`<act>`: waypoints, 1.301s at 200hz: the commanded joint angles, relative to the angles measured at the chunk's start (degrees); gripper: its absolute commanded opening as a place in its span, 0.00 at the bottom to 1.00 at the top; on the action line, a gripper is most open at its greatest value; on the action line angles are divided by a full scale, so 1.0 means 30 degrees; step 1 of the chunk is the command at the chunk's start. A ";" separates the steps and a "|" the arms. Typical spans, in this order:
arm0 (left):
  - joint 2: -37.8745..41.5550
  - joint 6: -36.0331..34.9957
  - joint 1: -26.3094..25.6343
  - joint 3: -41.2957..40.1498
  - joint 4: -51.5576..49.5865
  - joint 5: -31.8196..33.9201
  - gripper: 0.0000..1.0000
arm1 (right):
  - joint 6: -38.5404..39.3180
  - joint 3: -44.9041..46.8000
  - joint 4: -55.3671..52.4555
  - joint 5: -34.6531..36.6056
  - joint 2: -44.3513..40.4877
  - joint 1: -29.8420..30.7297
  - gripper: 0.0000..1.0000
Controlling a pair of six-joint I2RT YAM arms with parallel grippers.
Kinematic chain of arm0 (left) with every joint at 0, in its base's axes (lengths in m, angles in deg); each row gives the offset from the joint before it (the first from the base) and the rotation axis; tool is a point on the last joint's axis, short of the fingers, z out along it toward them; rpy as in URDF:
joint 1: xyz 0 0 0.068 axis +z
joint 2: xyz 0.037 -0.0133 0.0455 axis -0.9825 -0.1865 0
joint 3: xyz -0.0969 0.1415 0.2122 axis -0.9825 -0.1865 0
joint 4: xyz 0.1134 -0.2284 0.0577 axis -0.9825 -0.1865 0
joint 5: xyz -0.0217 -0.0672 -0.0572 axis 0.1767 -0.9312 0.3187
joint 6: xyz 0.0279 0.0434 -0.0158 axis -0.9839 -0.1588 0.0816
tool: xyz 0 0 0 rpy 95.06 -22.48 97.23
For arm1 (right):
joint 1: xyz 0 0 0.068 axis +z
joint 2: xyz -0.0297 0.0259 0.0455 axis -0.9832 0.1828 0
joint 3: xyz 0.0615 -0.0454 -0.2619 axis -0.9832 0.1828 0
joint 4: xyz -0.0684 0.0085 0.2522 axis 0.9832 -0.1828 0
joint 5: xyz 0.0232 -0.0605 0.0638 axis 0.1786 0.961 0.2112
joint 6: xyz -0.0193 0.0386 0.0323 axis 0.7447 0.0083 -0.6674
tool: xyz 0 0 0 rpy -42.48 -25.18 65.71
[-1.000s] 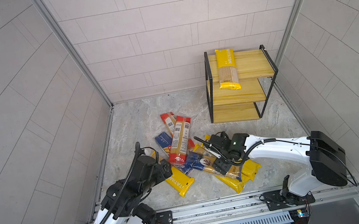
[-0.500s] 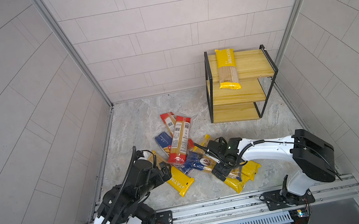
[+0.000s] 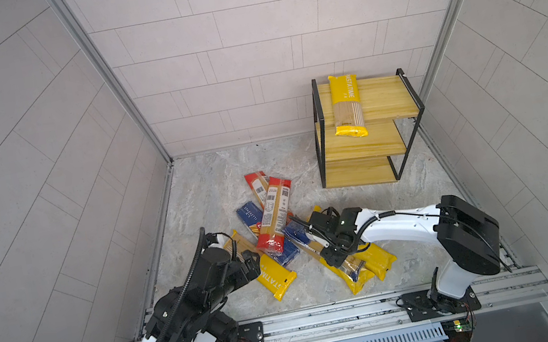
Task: Arrange pasta packages on shelves
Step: Pick up the pasta bag.
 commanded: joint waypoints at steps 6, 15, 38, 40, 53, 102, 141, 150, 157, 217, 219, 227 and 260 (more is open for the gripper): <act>0.0048 0.0003 0.0102 0.0438 -0.0573 0.0353 0.98 | -0.0020 0.0878 0.1786 -0.3202 0.0225 -0.0344 0.18; 0.0004 -0.0025 0.0086 0.0518 -0.0610 0.0407 0.98 | -0.0059 0.0966 0.1947 -0.3704 -0.0044 -0.0740 0.16; -0.0166 -0.0084 0.0102 0.0631 -0.0556 0.0370 0.98 | -0.0141 0.1368 0.2531 -0.5358 -0.0446 -0.1919 0.17; -0.0178 -0.0084 0.0102 0.0624 -0.0519 0.0365 0.98 | -0.0158 0.1414 0.2565 -0.5440 -0.0464 -0.2001 0.17; -0.0339 -0.0085 0.0087 0.0678 -0.0484 0.0310 0.98 | -0.0105 0.1696 0.2727 -0.5926 -0.0510 -0.2552 0.19; -0.1019 -0.0317 0.0102 0.0958 -0.0354 0.0390 0.98 | -0.0449 0.2869 0.4076 -0.7726 -0.0275 -0.3909 0.35; -0.1411 -0.0334 0.0102 0.1201 -0.0177 0.0392 0.98 | -0.0636 0.3658 0.4871 -0.9177 -0.0502 -0.5033 0.41; -0.1493 -0.0319 0.0102 0.1224 -0.0132 0.0392 0.98 | -0.0632 0.3849 0.5030 -0.9642 -0.0526 -0.5365 0.41; -0.1553 -0.0319 0.0102 0.1252 -0.0110 0.0378 0.98 | -0.0654 0.4032 0.5151 -0.9864 -0.0589 -0.5619 0.40; -0.2359 -0.0553 0.0101 0.1528 0.0804 -0.0215 0.98 | -0.1180 0.5093 0.6189 -1.2633 -0.1327 -0.8038 0.35; -0.2389 -0.0575 0.0102 0.1543 0.0810 -0.0199 0.98 | -0.1143 0.5077 0.6139 -1.2672 -0.1366 -0.8108 0.35; -0.2545 -0.0633 0.0102 0.1685 0.0816 -0.0279 0.98 | -0.1044 0.5115 0.5987 -1.2777 -0.1470 -0.8373 0.34; -0.3015 -0.0839 0.0102 0.2086 0.0821 -0.0232 0.98 | -0.1494 0.5160 0.6111 -1.2899 -0.2004 -0.9032 0.24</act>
